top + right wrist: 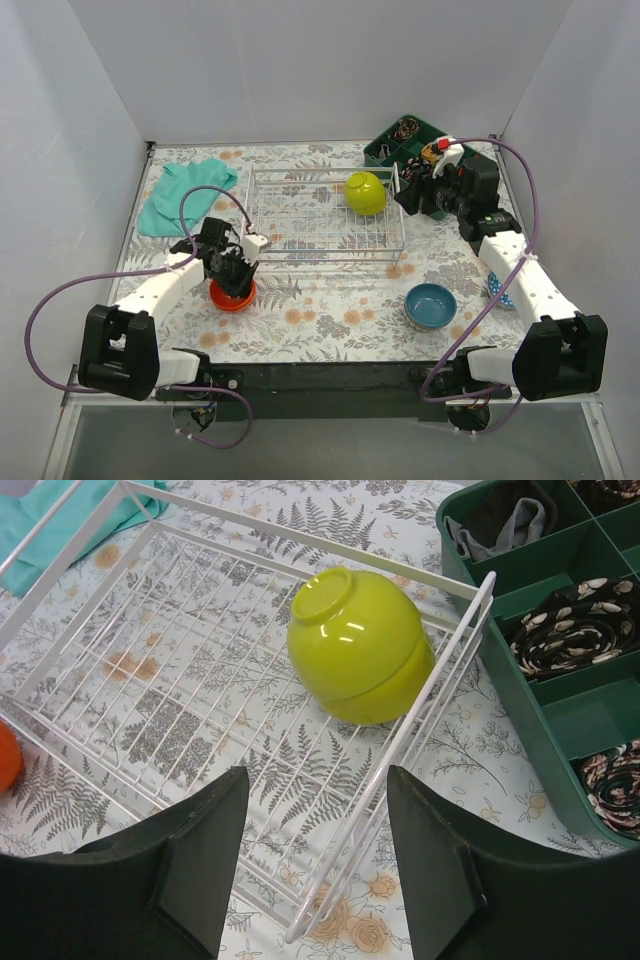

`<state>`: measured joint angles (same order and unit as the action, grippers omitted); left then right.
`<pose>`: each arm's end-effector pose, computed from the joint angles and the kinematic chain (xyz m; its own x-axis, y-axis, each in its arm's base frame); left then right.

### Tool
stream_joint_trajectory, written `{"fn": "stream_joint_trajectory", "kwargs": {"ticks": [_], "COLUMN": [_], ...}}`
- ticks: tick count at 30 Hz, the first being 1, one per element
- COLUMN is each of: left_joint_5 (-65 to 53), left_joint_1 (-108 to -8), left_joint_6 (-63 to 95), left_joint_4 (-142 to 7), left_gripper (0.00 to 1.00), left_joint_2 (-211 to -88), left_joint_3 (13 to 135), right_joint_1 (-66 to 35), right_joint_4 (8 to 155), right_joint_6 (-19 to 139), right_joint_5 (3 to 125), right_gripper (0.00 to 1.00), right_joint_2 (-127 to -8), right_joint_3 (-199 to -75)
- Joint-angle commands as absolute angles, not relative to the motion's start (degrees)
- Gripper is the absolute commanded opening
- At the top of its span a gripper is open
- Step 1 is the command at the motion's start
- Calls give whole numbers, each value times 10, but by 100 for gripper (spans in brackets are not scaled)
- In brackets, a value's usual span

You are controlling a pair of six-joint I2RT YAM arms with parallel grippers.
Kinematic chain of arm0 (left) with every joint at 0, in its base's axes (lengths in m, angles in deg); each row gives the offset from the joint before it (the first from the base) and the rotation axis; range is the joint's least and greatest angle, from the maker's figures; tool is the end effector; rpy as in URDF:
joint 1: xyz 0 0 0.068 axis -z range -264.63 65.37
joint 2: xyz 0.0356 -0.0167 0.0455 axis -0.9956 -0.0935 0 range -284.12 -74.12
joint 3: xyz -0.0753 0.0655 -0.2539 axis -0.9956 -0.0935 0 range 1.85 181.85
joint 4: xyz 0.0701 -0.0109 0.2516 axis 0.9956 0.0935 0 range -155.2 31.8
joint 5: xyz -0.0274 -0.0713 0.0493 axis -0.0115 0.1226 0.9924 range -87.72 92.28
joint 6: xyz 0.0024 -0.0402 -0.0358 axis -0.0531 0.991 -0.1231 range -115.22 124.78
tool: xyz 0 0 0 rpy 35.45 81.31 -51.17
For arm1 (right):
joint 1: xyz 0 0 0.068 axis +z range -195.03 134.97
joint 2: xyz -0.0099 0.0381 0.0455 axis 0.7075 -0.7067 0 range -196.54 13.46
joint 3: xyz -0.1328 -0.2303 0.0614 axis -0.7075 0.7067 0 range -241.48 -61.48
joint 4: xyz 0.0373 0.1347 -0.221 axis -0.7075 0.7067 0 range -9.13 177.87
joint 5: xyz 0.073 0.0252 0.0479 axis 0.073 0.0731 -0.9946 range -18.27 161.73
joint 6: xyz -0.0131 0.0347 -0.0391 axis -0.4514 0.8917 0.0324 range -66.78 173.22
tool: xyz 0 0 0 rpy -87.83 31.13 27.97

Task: Load the bowls into the dish rack

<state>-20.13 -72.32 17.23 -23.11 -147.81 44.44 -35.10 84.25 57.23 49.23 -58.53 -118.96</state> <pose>0.2096 -0.0597 0.1895 -0.9790 0.0097 -0.2038 0.0962 0.9030 -0.4187 0.2855 0.0639 0.3285 -0.3381 0.0064 -0.9411 -0.4956 0.8489 0.1838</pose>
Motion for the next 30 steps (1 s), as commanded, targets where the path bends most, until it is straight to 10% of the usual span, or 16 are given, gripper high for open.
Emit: {"fn": "stream_joint_trajectory", "kwargs": {"ticks": [1,7,18,30], "left_joint_5": [-229,-225,-87,-41], "left_joint_1": [-693,-693,-812,-976], "left_joint_6": [219,210,265,442], "left_joint_4": [-233,-183,-160,-181], "left_gripper": [0,4,64,67], "left_joint_2": [-1453,-1442,-1361,-1401], "left_joint_3": [443,500,696,719], "right_joint_1": [-348,-347,-103,132], "right_joint_4": [837,839,1063,1159], "right_joint_6": [558,539,184,-65], "right_joint_5": [490,461,339,388], "right_gripper": [66,66,71,64], "right_joint_2": [-580,-582,-663,-896], "right_joint_3": [-1186,-1193,-1322,-1561]}}
